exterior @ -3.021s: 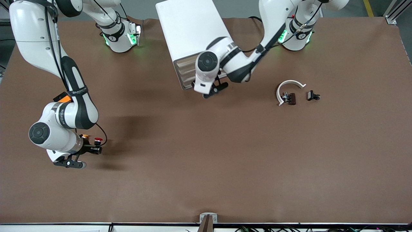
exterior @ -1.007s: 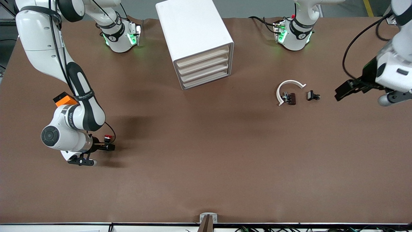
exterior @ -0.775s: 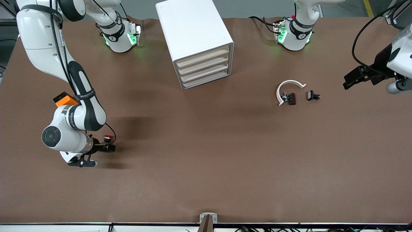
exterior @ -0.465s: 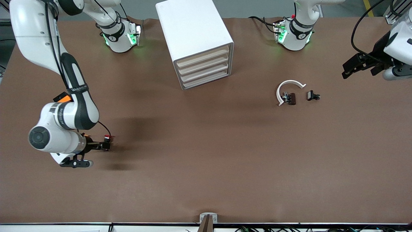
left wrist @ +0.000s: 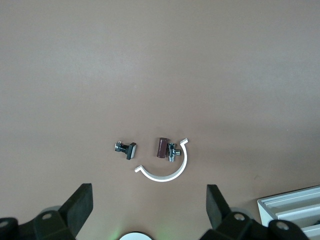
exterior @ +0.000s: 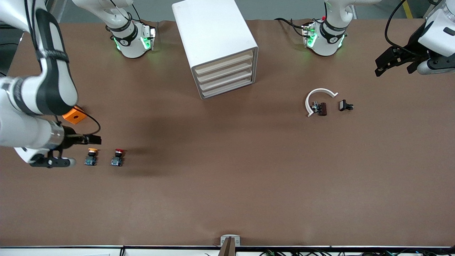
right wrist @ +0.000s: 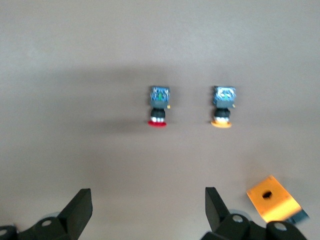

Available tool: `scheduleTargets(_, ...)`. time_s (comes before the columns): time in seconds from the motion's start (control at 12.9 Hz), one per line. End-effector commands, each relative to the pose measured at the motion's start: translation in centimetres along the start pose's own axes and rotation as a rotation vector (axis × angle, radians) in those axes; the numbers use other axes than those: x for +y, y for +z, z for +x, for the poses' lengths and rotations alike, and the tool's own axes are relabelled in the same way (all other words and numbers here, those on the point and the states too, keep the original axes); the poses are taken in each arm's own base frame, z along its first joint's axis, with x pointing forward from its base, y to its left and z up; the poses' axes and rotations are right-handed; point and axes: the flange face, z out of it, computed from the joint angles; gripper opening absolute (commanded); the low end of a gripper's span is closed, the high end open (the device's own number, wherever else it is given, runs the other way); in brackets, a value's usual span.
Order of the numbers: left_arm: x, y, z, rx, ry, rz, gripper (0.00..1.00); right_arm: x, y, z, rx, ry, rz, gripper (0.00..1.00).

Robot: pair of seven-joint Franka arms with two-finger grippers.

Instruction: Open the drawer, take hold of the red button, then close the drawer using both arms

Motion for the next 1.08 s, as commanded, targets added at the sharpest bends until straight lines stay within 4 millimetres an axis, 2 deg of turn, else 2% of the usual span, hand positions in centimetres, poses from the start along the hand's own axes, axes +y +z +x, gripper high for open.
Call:
scheduleTargets(0.0, -0.1, 0.0, -0.4, 0.003, 0.022, -0.013, 1.0, 0.2, -4.3, -3.5, 0.018, 0.008, -0.047, 1.0)
scheduleTargets(0.31, -0.2, 0.1, -0.4, -0.002, 0.019, -0.013, 1.0, -0.5, -7.6, -5.1, 0.054, 0.0, -0.053, 1.0)
scheduleTargets(0.46, -0.3, 0.0, -0.4, -0.001, 0.017, -0.013, 1.0, 0.3, -11.2, -5.5, 0.067, 0.014, -0.04, 1.0)
scheduleTargets(0.62, -0.3, 0.0, -0.4, -0.001, 0.017, -0.013, 1.0, 1.1, -13.5, -6.3, 0.065, 0.029, -0.035, 1.0)
scheduleTargets(0.77, -0.3, 0.0, -0.4, 0.0, 0.017, -0.013, 1.0, 1.0, -15.4, -7.1, 0.085, 0.033, -0.033, 1.0)
scheduleTargets(0.85, -0.4, 0.1, -0.3, -0.002, 0.016, -0.013, 1.0, 0.6, -15.7, -7.8, 0.066, 0.034, -0.043, 1.0)
scheduleTargets(0.93, -0.4, 0.1, -0.3, -0.001, 0.016, -0.013, 1.0, 0.8, -15.9, -8.5, 0.056, 0.076, -0.041, 1.0)
scheduleTargets(1.01, -0.4, 0.1, -0.3, 0.001, 0.014, -0.014, 1.0, 1.3, -17.1, -9.4, 0.078, 0.087, -0.028, 1.0)
